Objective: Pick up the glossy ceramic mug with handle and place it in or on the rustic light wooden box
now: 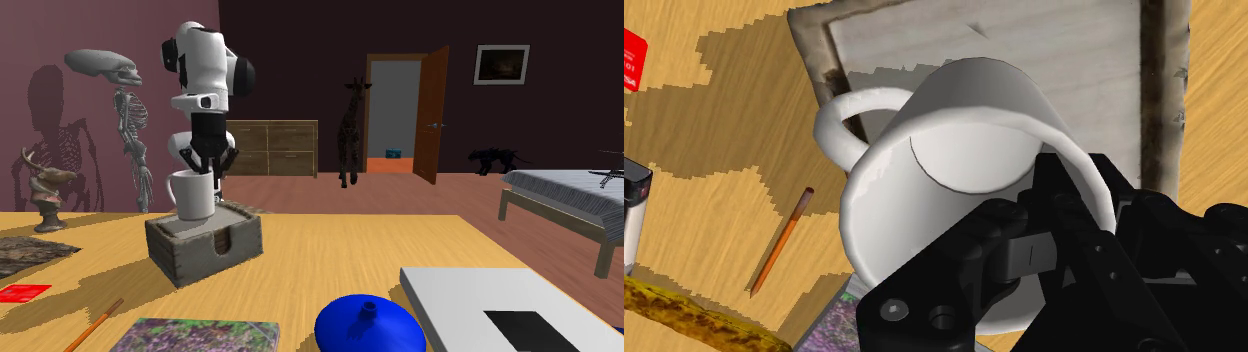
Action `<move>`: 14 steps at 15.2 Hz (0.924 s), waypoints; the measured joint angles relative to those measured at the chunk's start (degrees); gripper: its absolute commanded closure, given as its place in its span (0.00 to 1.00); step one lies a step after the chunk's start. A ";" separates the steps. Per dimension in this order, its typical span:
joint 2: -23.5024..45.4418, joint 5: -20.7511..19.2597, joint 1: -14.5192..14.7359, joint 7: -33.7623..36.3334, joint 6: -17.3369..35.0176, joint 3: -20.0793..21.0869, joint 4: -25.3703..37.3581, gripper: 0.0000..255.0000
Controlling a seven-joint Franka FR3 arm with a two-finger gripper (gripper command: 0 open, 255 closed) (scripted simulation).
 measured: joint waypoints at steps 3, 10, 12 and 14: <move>0.14 0.02 0.00 0.01 0.37 0.00 -0.20 1.00; 0.15 0.02 0.00 0.02 0.43 0.00 -0.23 0.00; 0.15 0.02 0.00 0.02 0.43 0.00 -0.23 0.00; -0.14 -0.01 0.05 0.10 -0.37 0.07 0.30 0.00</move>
